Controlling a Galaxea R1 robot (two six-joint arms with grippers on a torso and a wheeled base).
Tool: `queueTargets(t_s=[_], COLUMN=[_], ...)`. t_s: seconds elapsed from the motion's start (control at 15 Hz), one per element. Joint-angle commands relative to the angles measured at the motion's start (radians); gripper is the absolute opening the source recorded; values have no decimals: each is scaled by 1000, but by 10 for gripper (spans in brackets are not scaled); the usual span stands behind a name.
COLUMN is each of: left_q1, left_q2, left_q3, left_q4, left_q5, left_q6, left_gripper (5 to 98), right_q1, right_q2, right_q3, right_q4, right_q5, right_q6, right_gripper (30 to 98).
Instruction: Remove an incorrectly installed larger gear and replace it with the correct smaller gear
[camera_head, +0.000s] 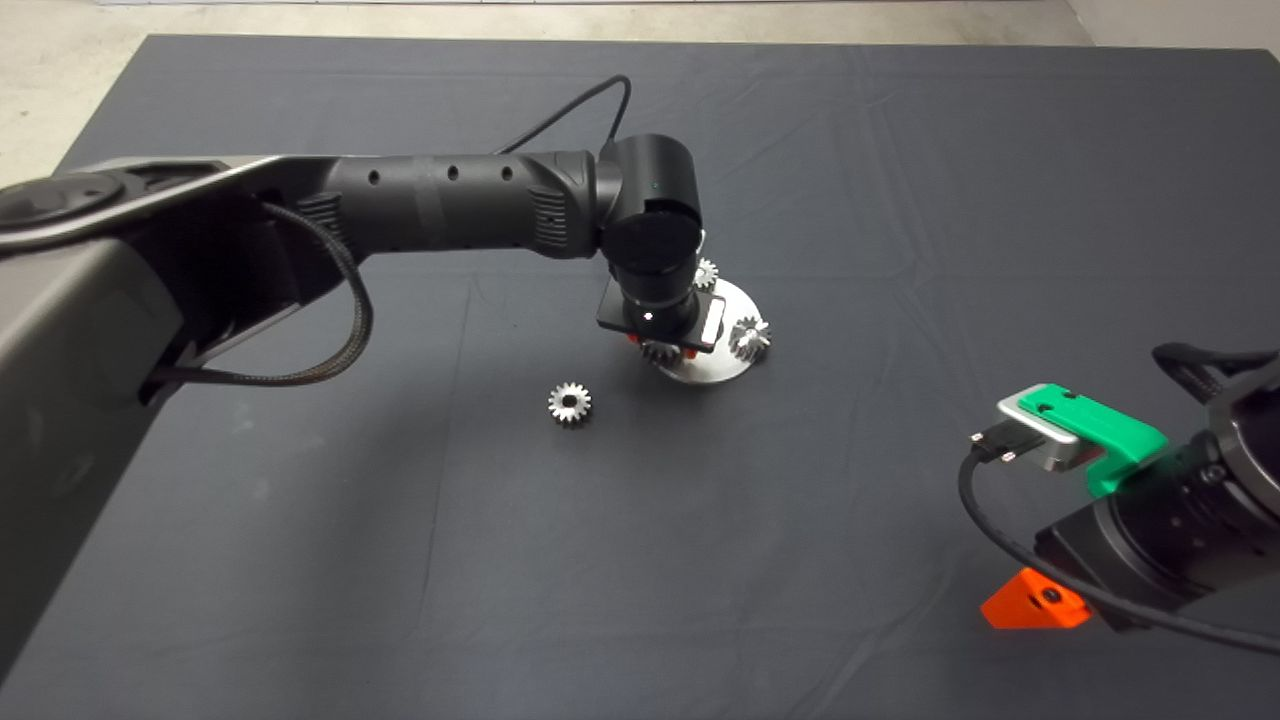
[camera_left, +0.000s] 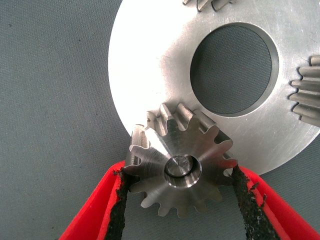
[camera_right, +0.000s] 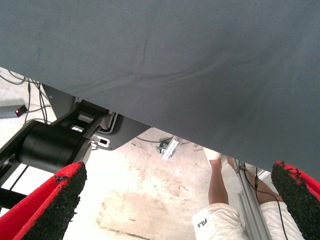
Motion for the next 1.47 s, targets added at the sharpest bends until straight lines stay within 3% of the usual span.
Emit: queueTargets(t_s=[0.0, 1.13, 1.27, 1.4], left_q1=[-9, -20, -20, -35], left_q2=[4, 3, 3, 1], left_q3=[20, 66, 66, 65], left_q4=[6, 29, 29, 29], left_q5=[-15, 0, 20, 24], left_q6=[-6, -1, -1, -3], left_gripper=[508, 415, 411, 411], right_q1=[26, 25, 24, 24], right_q2=[-5, -5, -5, -6], right_q3=[1, 1, 1, 2], right_q4=[-4, -3, -3, -3], right_q5=[-125, -125, -125, -125], right_q6=[-3, -2, -2, 0], right_gripper=[976, 976, 976, 976])
